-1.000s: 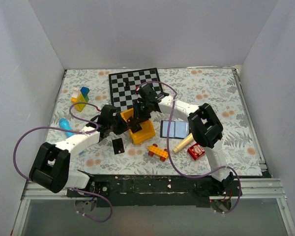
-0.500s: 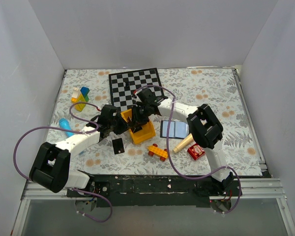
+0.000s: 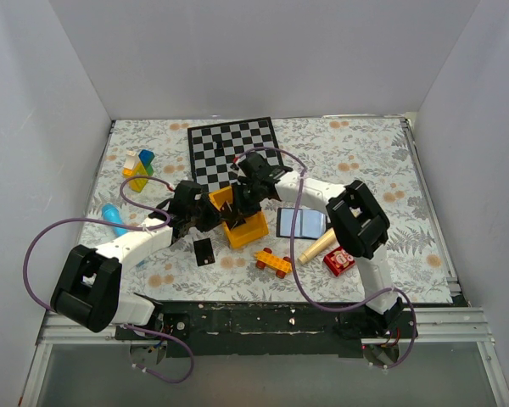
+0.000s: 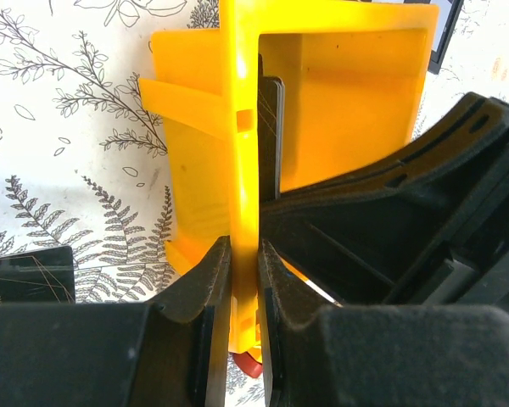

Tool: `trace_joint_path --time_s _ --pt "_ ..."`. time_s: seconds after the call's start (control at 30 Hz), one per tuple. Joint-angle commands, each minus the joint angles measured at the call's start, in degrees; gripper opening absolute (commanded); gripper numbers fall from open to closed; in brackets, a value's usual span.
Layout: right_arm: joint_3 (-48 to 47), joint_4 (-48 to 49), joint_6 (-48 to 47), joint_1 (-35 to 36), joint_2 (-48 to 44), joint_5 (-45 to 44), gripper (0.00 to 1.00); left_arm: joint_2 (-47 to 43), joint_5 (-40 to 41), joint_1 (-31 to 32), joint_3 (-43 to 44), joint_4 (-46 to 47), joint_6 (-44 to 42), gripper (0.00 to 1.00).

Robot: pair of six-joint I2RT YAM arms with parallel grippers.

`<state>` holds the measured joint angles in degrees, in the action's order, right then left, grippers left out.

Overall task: Put the credit cards into the card holder
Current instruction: Pick up the credit card from the storage box.

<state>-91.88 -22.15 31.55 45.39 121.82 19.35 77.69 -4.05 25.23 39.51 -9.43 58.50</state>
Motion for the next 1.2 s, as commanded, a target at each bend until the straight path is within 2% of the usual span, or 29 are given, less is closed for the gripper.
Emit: trace_joint_path --time_s 0.0,0.33,0.5,0.57,0.67,0.7,1.0,1.17 --pt "2.75 2.37 0.35 -0.73 -6.33 -0.37 0.01 -0.7 1.42 0.08 -0.04 -3.05 -2.69 0.0" --pt "3.98 2.73 0.44 -2.05 -9.14 0.69 0.01 -0.7 0.8 -2.03 1.53 -4.63 -10.59 0.0" --pt "4.68 2.99 0.53 -2.84 -10.02 0.86 0.01 0.62 0.19 -2.56 3.64 -5.77 -13.32 0.1" --pt "5.3 3.69 0.62 -3.2 -10.72 1.21 0.01 0.45 0.19 -2.82 4.35 -6.21 -13.94 0.18" --pt "6.53 4.66 1.06 -3.99 -11.95 2.35 0.01 0.09 0.27 -3.0 5.49 -6.65 -14.82 0.41" --pt "6.88 5.1 1.4 -4.51 -12.22 3.22 0.01 0.09 0.28 -3.0 5.93 -6.91 -15.25 0.44" --pt "14.61 15.28 5.89 -8.64 -18.1 12.36 0.01 -4.29 -0.86 -3.09 10.33 -8.33 -17.1 0.53" --pt "19.97 26.52 10.8 -10.58 -21.53 21.75 0.01 -7.28 -9.11 -3.35 8.49 -1.05 -15.71 0.59"
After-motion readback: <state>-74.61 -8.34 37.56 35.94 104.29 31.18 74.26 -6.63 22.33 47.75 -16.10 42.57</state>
